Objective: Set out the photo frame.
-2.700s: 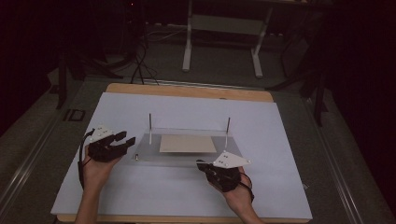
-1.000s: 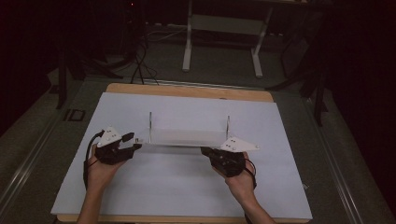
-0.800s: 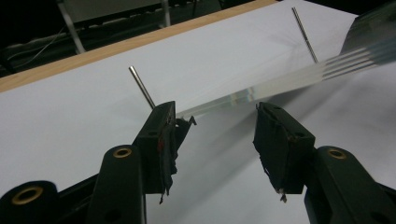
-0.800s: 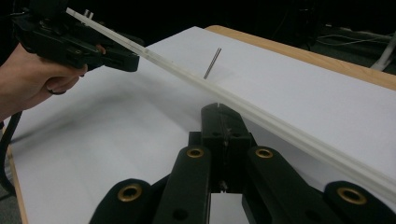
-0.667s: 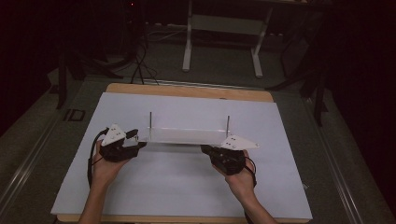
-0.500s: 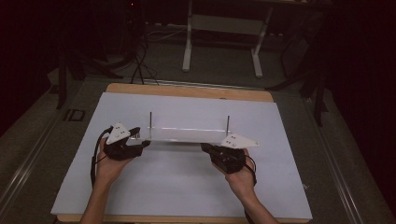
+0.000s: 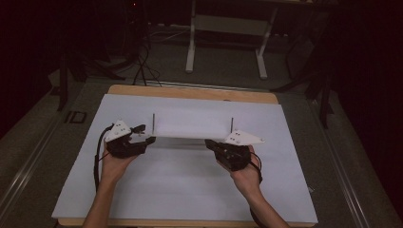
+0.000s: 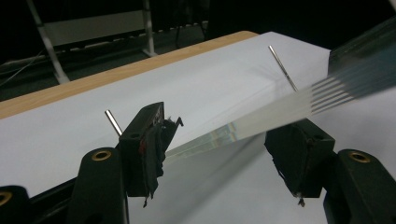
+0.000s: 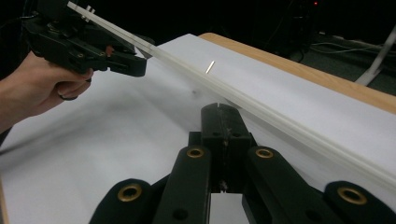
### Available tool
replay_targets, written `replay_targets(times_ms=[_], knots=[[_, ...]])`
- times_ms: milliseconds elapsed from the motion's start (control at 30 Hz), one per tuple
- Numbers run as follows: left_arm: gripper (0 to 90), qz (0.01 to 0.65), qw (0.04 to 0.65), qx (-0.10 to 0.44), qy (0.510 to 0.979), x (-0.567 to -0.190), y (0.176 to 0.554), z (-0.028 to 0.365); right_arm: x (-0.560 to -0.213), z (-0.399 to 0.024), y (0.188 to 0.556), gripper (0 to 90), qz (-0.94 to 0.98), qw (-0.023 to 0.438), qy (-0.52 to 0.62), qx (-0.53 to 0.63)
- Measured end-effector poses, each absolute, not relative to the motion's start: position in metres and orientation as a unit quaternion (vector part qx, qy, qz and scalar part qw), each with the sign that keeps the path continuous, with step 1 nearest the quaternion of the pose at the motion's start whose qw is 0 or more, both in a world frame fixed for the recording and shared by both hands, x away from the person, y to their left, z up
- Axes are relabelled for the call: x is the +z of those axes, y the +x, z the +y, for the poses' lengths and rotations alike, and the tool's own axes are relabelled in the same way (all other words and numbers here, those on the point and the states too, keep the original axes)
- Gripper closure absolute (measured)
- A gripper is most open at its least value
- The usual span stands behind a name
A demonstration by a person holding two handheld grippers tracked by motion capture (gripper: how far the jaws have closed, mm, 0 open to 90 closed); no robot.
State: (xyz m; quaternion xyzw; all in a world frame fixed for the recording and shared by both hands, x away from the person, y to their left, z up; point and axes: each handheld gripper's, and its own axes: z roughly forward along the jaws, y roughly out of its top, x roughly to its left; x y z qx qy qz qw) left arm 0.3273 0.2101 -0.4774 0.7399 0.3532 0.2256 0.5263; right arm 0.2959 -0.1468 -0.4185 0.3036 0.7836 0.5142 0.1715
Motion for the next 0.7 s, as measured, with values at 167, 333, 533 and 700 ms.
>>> replay_targets(times_ms=[167,333,533,700], knots=[[38.3,0.352,0.529,0.22,0.74,-0.475,0.333,0.209,-0.416,-0.147,0.299,90.0,0.784,0.178,0.3,0.513],[38.4,0.356,0.526,0.221,0.74,-0.473,0.336,0.209,-0.417,-0.149,0.302,84.9,0.785,0.185,0.301,0.509],[39.2,0.36,0.522,0.22,0.742,-0.469,0.338,0.209,-0.421,-0.157,0.304,77.0,0.786,0.186,0.297,0.509],[39.3,0.367,0.523,0.218,0.738,-0.467,0.342,0.208,-0.43,-0.168,0.307,73.8,0.781,0.189,0.308,0.509]])
